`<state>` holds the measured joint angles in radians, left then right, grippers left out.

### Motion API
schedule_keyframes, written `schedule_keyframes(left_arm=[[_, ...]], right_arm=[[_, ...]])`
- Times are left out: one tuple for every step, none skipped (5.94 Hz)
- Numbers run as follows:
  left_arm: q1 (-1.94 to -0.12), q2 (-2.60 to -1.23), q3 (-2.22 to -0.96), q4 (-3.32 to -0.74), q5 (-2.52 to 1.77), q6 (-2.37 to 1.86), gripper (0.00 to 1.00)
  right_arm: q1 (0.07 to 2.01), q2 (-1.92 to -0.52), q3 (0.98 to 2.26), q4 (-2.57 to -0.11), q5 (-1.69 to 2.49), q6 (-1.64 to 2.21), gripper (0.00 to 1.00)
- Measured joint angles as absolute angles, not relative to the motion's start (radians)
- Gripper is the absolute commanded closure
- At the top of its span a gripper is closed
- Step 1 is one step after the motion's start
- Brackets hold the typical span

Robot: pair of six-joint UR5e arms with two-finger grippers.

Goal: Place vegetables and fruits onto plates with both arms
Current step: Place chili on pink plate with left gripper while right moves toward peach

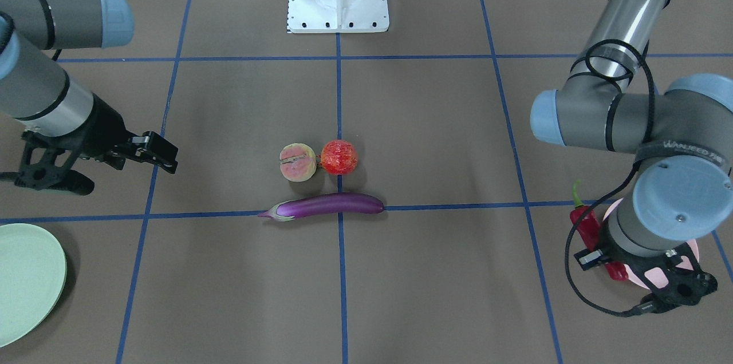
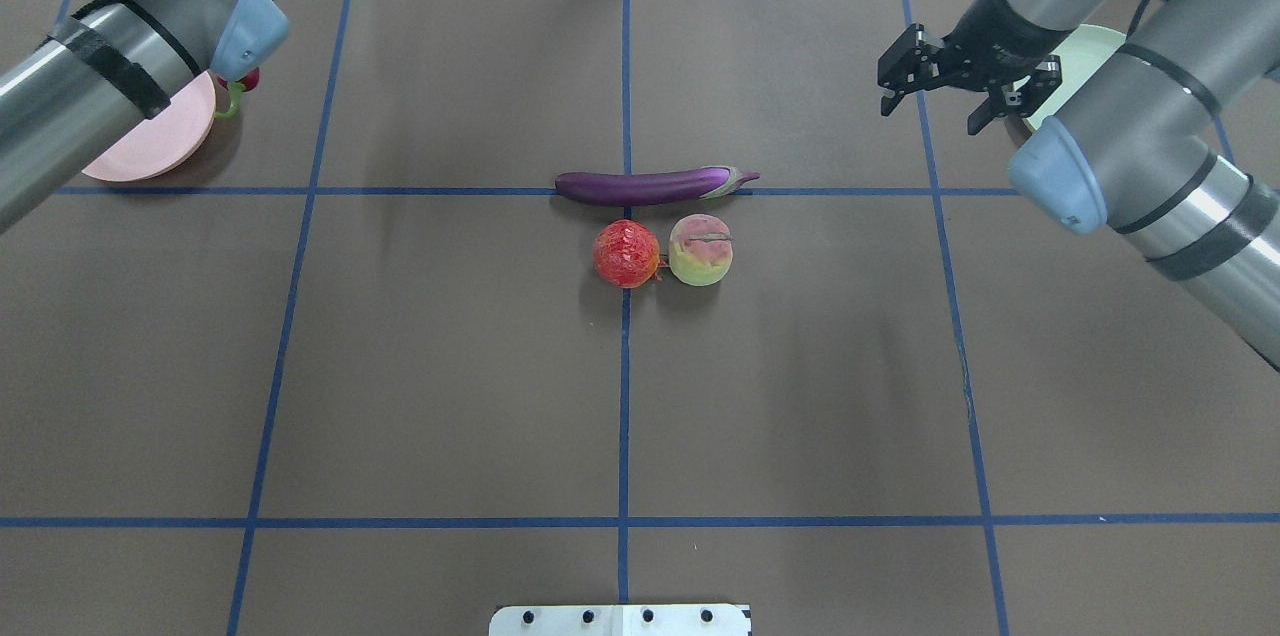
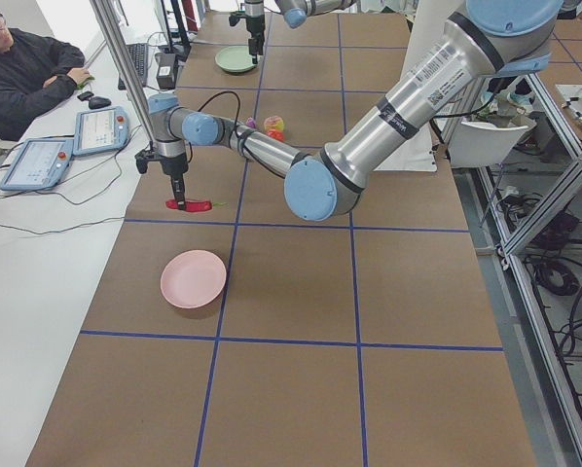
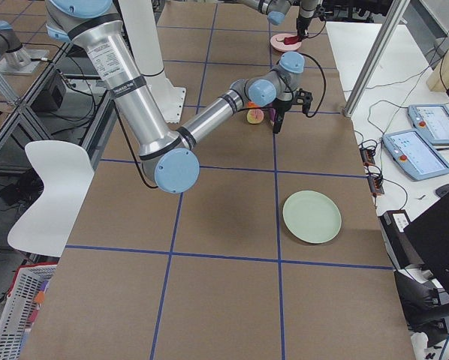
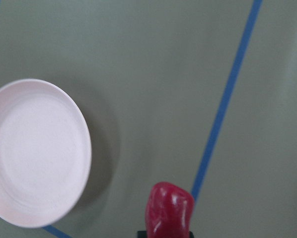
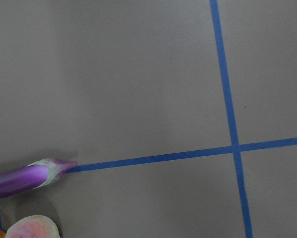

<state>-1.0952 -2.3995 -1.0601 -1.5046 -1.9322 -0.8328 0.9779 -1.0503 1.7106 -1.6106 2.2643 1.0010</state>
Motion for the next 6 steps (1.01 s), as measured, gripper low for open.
schedule_keyframes(left_arm=[[-1.101, -2.4, -0.97, -1.573, -1.87, -0.793, 1.0], [-1.1, -2.401, -0.9, -1.631, -1.824, -0.76, 1.0], [-1.097, -2.4, -0.868, -1.659, -1.788, -0.726, 1.0], [-1.089, -2.398, -0.858, -1.668, -1.757, -0.699, 1.0], [-1.07, -2.394, -0.856, -1.67, -1.741, -0.689, 1.0], [-1.048, -2.38, -0.865, -1.67, -1.732, -0.687, 0.24]], right_arm=[[0.94, -1.037, 1.709, -1.602, 2.235, 1.052, 0.0], [0.901, -1.03, 1.708, -1.579, 2.201, 1.107, 0.0], [0.869, -1.029, 1.705, -1.549, 2.175, 1.159, 0.0], [0.847, -1.028, 1.701, -1.533, 2.161, 1.189, 0.0], [0.828, -1.028, 1.7, -1.528, 2.153, 1.201, 0.0], [0.81, -1.027, 1.7, -1.527, 2.149, 1.206, 0.0]])
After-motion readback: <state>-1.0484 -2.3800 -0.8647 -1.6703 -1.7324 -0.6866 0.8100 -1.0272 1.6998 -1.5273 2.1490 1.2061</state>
